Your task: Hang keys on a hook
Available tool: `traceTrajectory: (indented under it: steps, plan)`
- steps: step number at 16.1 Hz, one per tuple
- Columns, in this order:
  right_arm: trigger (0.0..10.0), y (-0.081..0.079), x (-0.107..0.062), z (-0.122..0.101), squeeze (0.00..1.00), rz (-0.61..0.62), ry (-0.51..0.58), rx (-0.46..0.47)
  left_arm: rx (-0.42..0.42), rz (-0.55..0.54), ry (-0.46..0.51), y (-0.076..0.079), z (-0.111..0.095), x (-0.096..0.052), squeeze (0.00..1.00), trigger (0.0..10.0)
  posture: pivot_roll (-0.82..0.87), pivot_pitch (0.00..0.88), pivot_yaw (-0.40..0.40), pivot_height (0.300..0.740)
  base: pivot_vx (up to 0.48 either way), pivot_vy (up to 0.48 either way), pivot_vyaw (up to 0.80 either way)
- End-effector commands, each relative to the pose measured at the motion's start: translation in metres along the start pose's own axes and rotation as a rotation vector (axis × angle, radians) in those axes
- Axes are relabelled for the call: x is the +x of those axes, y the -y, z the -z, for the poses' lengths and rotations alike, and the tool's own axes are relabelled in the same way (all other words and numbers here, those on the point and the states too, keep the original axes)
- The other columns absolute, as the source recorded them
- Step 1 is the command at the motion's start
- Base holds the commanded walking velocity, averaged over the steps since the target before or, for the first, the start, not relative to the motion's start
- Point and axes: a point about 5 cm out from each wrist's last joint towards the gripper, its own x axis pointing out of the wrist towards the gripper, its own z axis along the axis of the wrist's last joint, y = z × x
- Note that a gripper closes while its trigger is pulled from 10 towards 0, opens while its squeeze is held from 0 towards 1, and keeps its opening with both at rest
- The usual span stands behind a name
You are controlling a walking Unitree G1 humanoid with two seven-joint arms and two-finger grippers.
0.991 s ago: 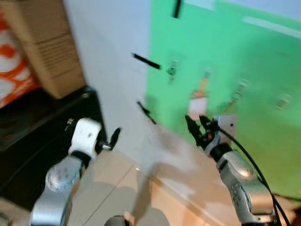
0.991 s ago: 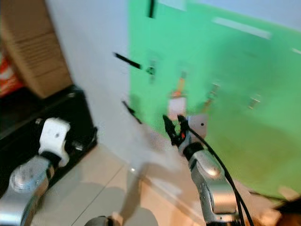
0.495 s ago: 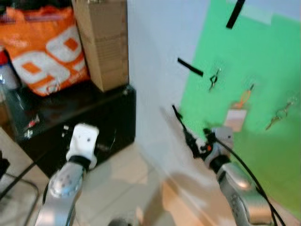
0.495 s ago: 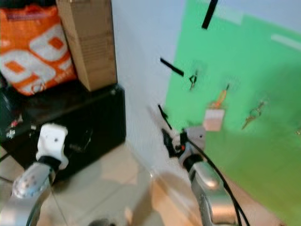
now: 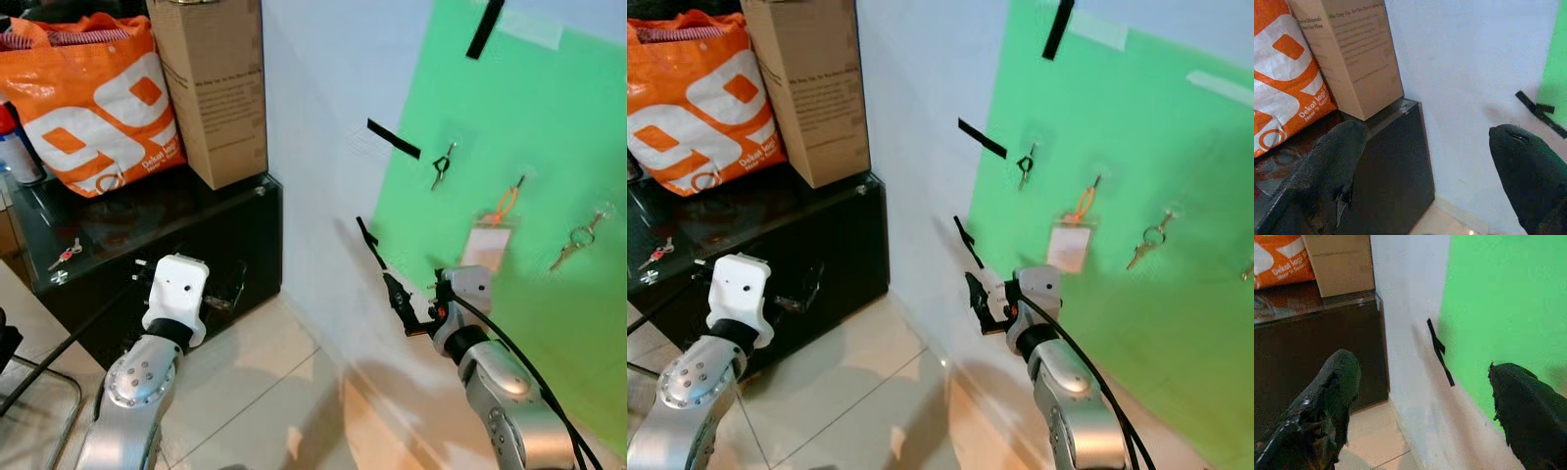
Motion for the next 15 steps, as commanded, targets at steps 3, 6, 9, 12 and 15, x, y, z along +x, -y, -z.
traceTrajectory:
  steps: [3,6,9,12,15]
  plan:
    - [10.0,-0.003,0.003,-0.006,1.00,-0.038,0.017,-0.002,-0.005,-0.001,-0.008,-0.002,0.002,-0.001,0.00,10.0,-0.03,0.000,-0.069,0.740,0.348,0.000,0.80]
    - [10.0,-0.002,0.004,-0.007,1.00,-0.035,0.021,0.002,-0.002,-0.002,0.000,-0.002,0.001,0.001,0.00,10.0,-0.03,0.000,-0.069,0.740,0.360,0.000,0.80]
    - [10.0,0.001,0.006,-0.007,1.00,-0.007,0.022,0.027,0.004,0.003,0.010,-0.003,-0.002,0.003,0.00,10.0,-0.04,0.000,-0.063,0.740,0.361,0.000,0.27]
    - [10.0,0.003,0.006,-0.009,1.00,0.010,0.030,0.014,0.004,0.004,0.014,-0.003,-0.002,0.005,0.00,10.0,-0.04,0.000,-0.059,0.740,0.363,0.000,0.00]
    - [10.0,0.011,0.005,-0.009,1.00,0.029,0.030,0.008,0.007,0.005,0.015,-0.003,-0.003,0.006,0.00,10.0,-0.04,0.000,-0.057,0.740,0.363,0.000,0.00]
